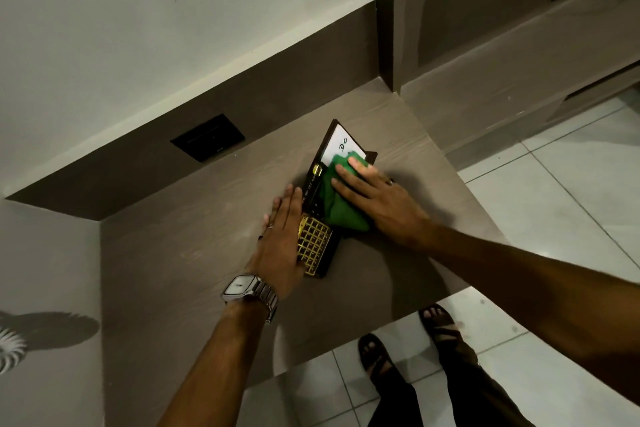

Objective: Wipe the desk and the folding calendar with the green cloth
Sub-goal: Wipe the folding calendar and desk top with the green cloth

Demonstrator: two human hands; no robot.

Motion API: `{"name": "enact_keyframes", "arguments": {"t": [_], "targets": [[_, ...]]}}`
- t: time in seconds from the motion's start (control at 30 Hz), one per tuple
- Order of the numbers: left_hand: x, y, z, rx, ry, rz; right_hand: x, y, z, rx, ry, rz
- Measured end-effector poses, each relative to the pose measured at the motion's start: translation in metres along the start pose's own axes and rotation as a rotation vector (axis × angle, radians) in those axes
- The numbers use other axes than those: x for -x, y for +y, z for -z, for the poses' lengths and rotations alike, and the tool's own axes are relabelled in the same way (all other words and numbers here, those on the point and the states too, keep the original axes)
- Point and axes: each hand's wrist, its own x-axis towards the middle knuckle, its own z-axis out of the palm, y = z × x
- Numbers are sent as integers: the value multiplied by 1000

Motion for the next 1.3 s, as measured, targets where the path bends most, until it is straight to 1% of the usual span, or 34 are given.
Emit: {"name": "enact_keyframes", "arguments": {"t": [0.07, 0.13, 0.2, 0.27, 0.3, 0.33, 0.4, 0.43, 0.5, 0.57, 0.63, 0.7, 0.77, 0.83, 0.87, 0.9, 1.0, 1.03, 1.1, 1.17, 1.23, 1.27, 1.3], "targets": [[0, 2, -1, 1, 1, -12, 21, 3, -7, -17, -70, 3], [-2, 3, 0, 3, 1, -16, 27, 3, -5, -79, -64, -43], [-3, 3, 0, 5, -8, -3, 15, -4, 4, -190, 37, -138], [-3, 3, -1, -3, -4, -18, -2, -20, 11, -292, 198, -176], [-3, 2, -2, -4, -4, -20, -9, -30, 11, -305, 259, -141], [-3, 3, -3, 36, -7, 10, -12, -39, 8, -289, 273, -79], [-3, 3, -4, 108, -34, 78, -9, -49, 1, -230, 204, 31], [-3, 3, -3, 54, -23, 48, -5, -48, 2, -204, 167, 63], [-3, -2, -5, -45, 6, -17, -2, -31, 10, -172, 161, 73], [-4, -6, -6, -19, 15, -19, -11, -6, 25, -185, 179, -75], [-4, -5, -6, -16, 12, 0, -28, 15, 39, -174, 274, -235], [-5, -3, -7, 15, -14, 26, -37, 13, 42, -223, 320, -276], [-6, -5, -7, 64, -3, 40, -35, -2, 34, -231, 254, -151], [-5, -5, -6, 72, 1, 61, -27, -7, 28, -164, 176, 0], [-4, -5, -6, 69, 11, 53, -27, 3, 30, -154, 181, 12], [-4, -4, -6, 55, 26, 33, -31, 15, 34, -167, 203, -43], [-2, -1, -3, 22, 32, 7, -45, 39, 44, -215, 211, -353], [-2, 0, -3, 36, 26, 18, -46, 36, 43, -224, 219, -409], [-2, 1, -2, 86, 13, 50, -35, 18, 28, -206, 228, -434], [-3, 1, -3, 107, 7, 71, -7, -1, 6, -178, 113, -380], [-3, 1, -3, 103, -2, 66, 26, -14, -10, -164, -9, -217], [-3, 1, -3, 86, 0, 49, 35, -13, -12, -154, -17, -133], [-4, 1, -3, 57, 6, 27, 37, -7, -10, -135, -9, -92]]}}
